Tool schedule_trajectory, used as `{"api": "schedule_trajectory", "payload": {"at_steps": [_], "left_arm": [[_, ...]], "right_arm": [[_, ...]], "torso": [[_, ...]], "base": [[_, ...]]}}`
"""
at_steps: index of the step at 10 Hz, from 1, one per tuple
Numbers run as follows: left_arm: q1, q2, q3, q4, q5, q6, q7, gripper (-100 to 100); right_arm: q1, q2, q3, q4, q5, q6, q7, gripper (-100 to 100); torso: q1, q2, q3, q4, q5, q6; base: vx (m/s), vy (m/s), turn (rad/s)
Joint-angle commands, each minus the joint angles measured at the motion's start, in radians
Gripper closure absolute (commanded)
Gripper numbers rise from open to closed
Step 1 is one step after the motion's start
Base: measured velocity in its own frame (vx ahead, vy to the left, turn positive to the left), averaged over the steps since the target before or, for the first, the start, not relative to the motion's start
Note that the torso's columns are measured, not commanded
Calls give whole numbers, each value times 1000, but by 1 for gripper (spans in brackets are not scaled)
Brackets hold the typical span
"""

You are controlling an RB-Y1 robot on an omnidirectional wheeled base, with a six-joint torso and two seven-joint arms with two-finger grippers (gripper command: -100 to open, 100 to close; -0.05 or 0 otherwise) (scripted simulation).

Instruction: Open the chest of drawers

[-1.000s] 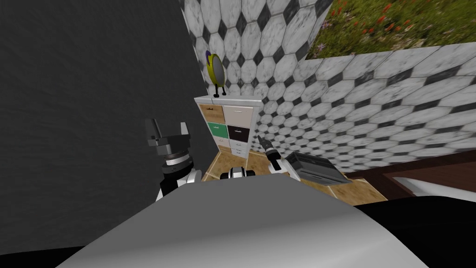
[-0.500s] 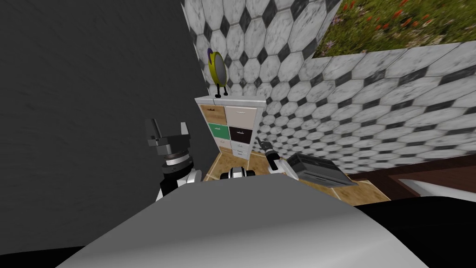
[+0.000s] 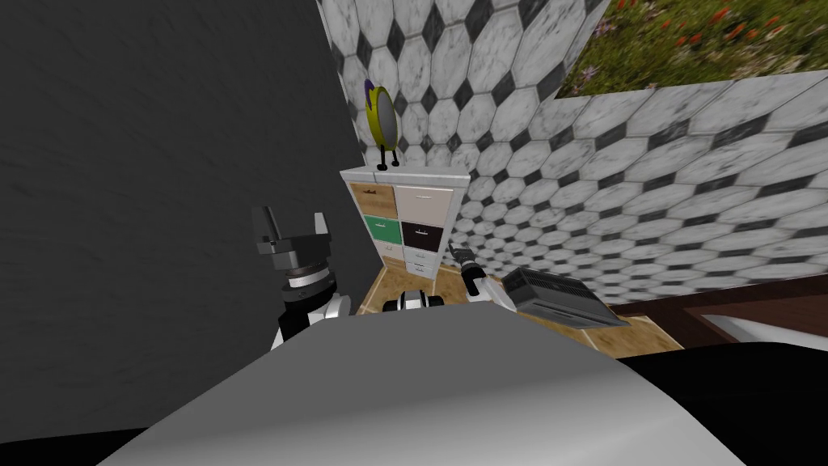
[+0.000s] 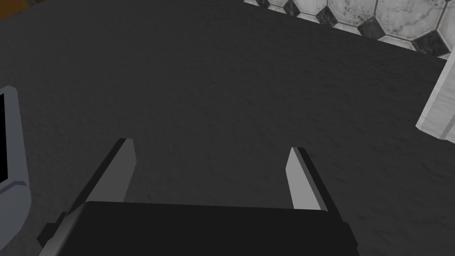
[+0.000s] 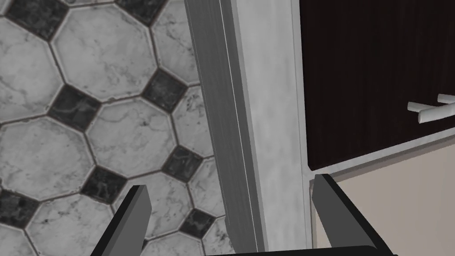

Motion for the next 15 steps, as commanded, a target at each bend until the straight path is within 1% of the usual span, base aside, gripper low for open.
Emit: {"api": "schedule_trajectory", "payload": {"at_steps": [1, 2, 3, 4, 5, 6, 7, 8, 9, 10, 11, 12, 14, 15], "left_arm": [[0, 0, 0, 0, 0, 0, 0, 0], [0, 0, 0, 0, 0, 0, 0, 0], [0, 0, 0, 0, 0, 0, 0, 0], [0, 0, 0, 0, 0, 0, 0, 0], [0, 0, 0, 0, 0, 0, 0, 0], [0, 0, 0, 0, 0, 0, 0, 0], [0, 0, 0, 0, 0, 0, 0, 0], [0, 0, 0, 0, 0, 0, 0, 0], [0, 0, 0, 0, 0, 0, 0, 0], [0, 0, 0, 0, 0, 0, 0, 0], [0, 0, 0, 0, 0, 0, 0, 0], [0, 0, 0, 0, 0, 0, 0, 0], [0, 0, 0, 0, 0, 0, 0, 0], [0, 0, 0, 0, 0, 0, 0, 0]], "right_arm": [[-3, 3, -2, 22, 63, 17, 10, -100], [-12, -2, 8, 55, 102, 63, 28, -100], [-12, -2, 8, 55, 129, 63, 28, -100], [-12, -2, 8, 55, 137, 63, 28, -100], [-21, -8, 19, 89, 177, 108, 46, -100], [-21, -8, 19, 89, 205, 108, 46, -100], [-21, -8, 19, 89, 211, 108, 46, -100], [-31, -13, 29, 122, 249, 152, 64, -100], [-31, -13, 29, 122, 281, 152, 64, -100], [-41, -18, 40, 154, 308, 195, 81, -100], [-41, -18, 40, 154, 349, 195, 81, -100], [-50, -24, 51, 186, 383, 233, 98, -100], [-50, -24, 51, 186, 423, 236, 98, -100], [-60, -29, 61, 217, 461, 277, 114, -100]], "torso": [[1, 0, 0, 0, 0, 0], [0, 1, 0, 0, 0, 0], [1, -1, 0, 0, 0, 0], [1, 0, 0, 0, 1, 0], [-1, 1, 0, 0, 0, 0], [1, 0, 0, 0, 0, 0], [1, -1, -1, 0, 1, 0], [-1, 1, 0, 0, 0, 0], [0, 0, 0, 0, 0, 0], [1, 0, -1, 0, 1, 0], [3, -1, -1, 0, 1, 0], [1, 0, -1, 0, 1, 0], [-1, 1, 0, 0, 0, 0], [-2, 2, 1, 0, 0, 0]], "base": [[30, 31, -2], [56, 60, 2], [50, 64, -3], [23, 30, 0], [50, 67, 8], [49, 61, -2], [26, 22, 0], [44, 48, 12], [46, 58, 3], [53, 100, 17], [52, 77, 3], [54, 64, 17], [31, 37, 5], [28, 45, 20]]}}
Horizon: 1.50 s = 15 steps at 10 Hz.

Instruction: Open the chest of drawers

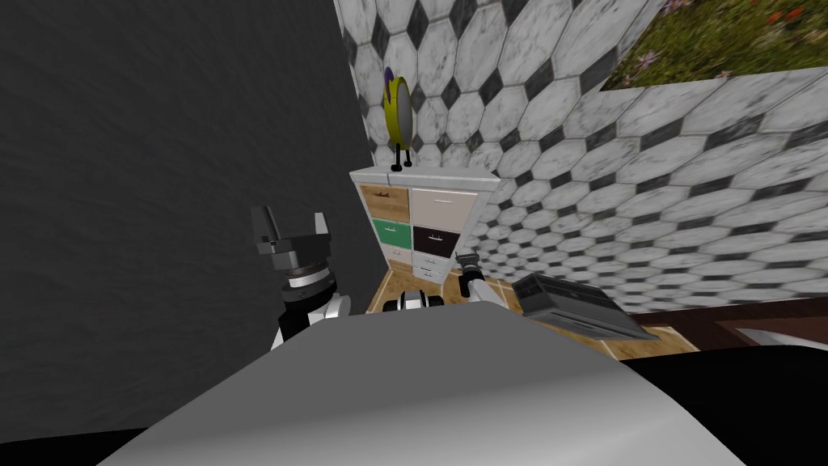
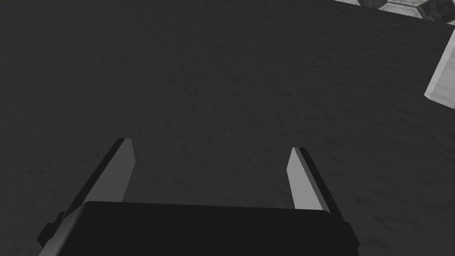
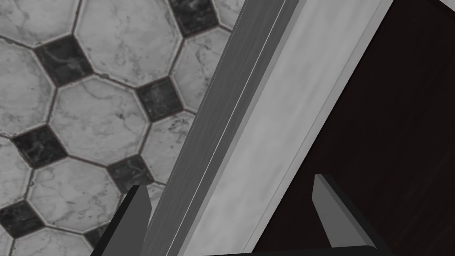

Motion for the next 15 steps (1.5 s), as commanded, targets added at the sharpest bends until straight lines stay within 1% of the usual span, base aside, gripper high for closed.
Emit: {"api": "schedule_trajectory", "payload": {"at_steps": [1, 2, 3, 4, 5, 6, 7, 8, 9, 10, 11, 12, 13, 14, 15], "left_arm": [[0, 0, 0, 0, 0, 0, 0, 0], [0, 0, 0, 0, 0, 0, 0, 0], [0, 0, 0, 0, 0, 0, 0, 0], [0, 0, 0, 0, 0, 0, 0, 0], [0, 0, 0, 0, 0, 0, 0, 0], [0, 0, 0, 0, 0, 0, 0, 0], [0, 0, 0, 0, 0, 0, 0, 0], [0, 0, 0, 0, 0, 0, 0, 0], [0, 0, 0, 0, 0, 0, 0, 0], [0, 0, 0, 0, 0, 0, 0, 0], [0, 0, 0, 0, 0, 0, 0, 0], [0, 0, 0, 0, 0, 0, 0, 0], [0, 0, 0, 0, 0, 0, 0, 0], [0, 0, 0, 0, 0, 0, 0, 0], [0, 0, 0, 0, 0, 0, 0, 0]], "right_arm": [[-10, -6, 11, 33, 68, 42, 16, -100], [-10, -6, 11, 33, 79, 42, 16, -100], [-20, -12, 21, 63, 118, 81, 32, -100], [-20, -12, 21, 63, 139, 81, 32, -100], [-30, -18, 32, 93, 166, 118, 47, -100], [-30, -18, 32, 93, 199, 118, 47, -100], [-40, -24, 42, 122, 232, 153, 61, -100], [-40, -24, 42, 122, 263, 153, 61, -100], [-49, -30, 52, 149, 295, 187, 75, -100], [-49, -30, 52, 149, 321, 187, 75, -100], [-58, -36, 61, 176, 354, 219, 88, -100], [-58, -36, 61, 176, 374, 219, 88, -100], [-67, -41, 70, 201, 408, 249, 100, -100], [-67, -41, 70, 201, 424, 249, 100, -100], [-76, -47, 79, 224, 461, 278, 111, -100]], "torso": [[2, -1, 0, 0, 0, 0], [4, -1, -1, 0, 1, 0], [2, -1, -1, 0, 1, 0], [3, -2, -1, -1, 1, 0], [3, -2, -2, -1, 1, 0], [4, -2, -1, -1, 1, 0], [3, -1, -1, 0, 1, 0], [3, -1, -1, 0, 1, 0], [1, -1, -1, 0, 0, 0], [2, -1, -1, 0, 0, 0], [2, -1, -1, 0, 1, 0], [2, -2, -1, -1, 1, 0], [2, -2, -1, -1, 1, 0], [3, -2, -1, 0, 1, 0], [2, -1, -1, 0, 1, 0]], "base": [[27, 58, 14], [14, 31, 0], [31, 45, 31], [36, 52, 13], [29, 71, 32], [21, 65, 15], [21, 69, 35], [20, 55, 15], [17, 64, 37], [13, 59, 17], [19, 61, 37], [18, 52, 22], [13, 64, 37], [8, 51, 20], [11, 56, 43]]}}
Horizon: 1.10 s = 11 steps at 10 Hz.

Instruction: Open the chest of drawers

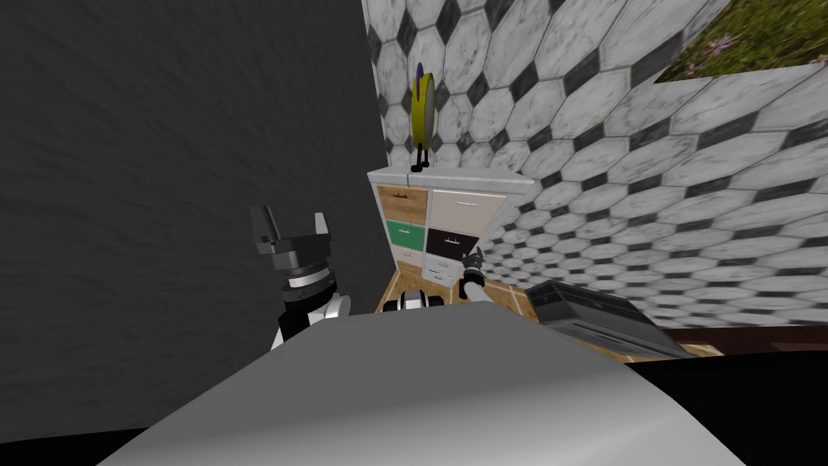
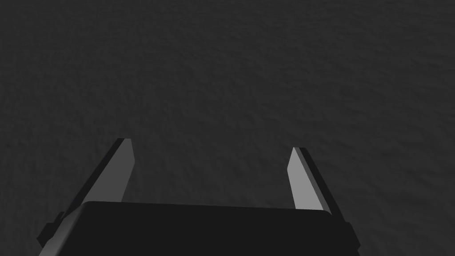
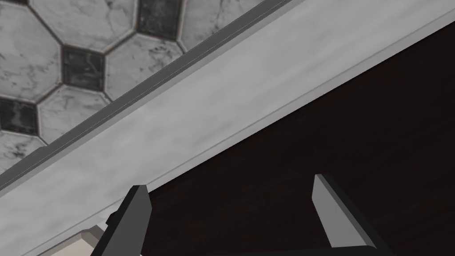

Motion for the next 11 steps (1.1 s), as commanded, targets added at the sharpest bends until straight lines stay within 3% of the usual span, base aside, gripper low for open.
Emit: {"api": "schedule_trajectory", "payload": {"at_steps": [1, 11], "left_arm": [[0, 0, 0, 0, 0, 0, 0, 0], [0, 0, 0, 0, 0, 0, 0, 0]], "right_arm": [[-9, -7, 10, 26, 60, 33, 13, -100], [-59, -47, 61, 155, 317, 184, 74, -100]], "torso": [[0, 0, 0, 0, 0, 0], [0, 0, 0, 0, 0, 0]], "base": [[5, 42, 21], [-3, 54, 40]]}}
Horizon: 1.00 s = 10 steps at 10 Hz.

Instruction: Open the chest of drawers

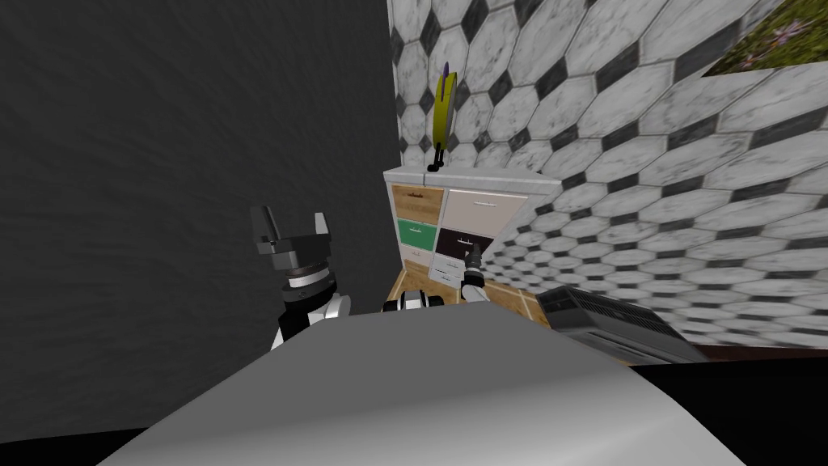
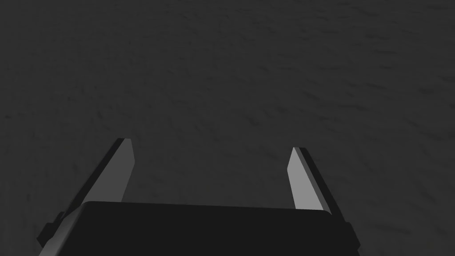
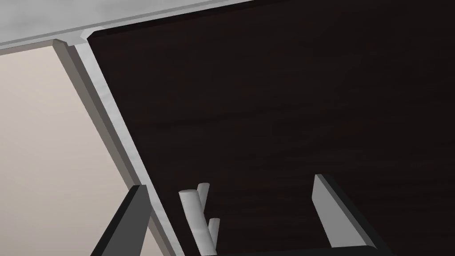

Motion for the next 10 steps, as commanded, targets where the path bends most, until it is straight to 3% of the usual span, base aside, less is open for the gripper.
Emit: {"api": "schedule_trajectory", "payload": {"at_steps": [1, 3, 5, 6, 7, 10], "left_arm": [[0, 0, 0, 0, 0, 0, 0, 0], [0, 0, 0, 0, 0, 0, 0, 0], [0, 0, 0, 0, 0, 0, 0, 0], [0, 0, 0, 0, 0, 0, 0, 0], [0, 0, 0, 0, 0, 0, 0, 0], [0, 0, 0, 0, 0, 0, 0, 0]], "right_arm": [[-9, -11, 9, 21, 49, 28, 14, -100], [-14, -13, 11, 30, 56, 32, 13, -100], [-44, -37, -16, 23, 26, -9, 29, -100], [-34, -32, -9, 22, 33, 3, 26, -100], [-18, -16, 9, 30, 55, 30, 16, 100], [-37, -30, -3, 17, 41, 5, 25, 100]], "torso": [[-1, -1, 0, 0, 0, 0], [0, 0, 0, 0, 0, 0], [-1, -2, -1, -1, 0, 0], [-1, -3, -2, -1, 0, 0], [0, -1, -1, 0, 0, 0], [-2, -4, -2, -5, -5, 0]], "base": [[-10, 39, 36], [-13, 27, 22], [38, 6, 18], [23, -1, 4], [-22, -4, -30], [-70, 50, -31]]}}
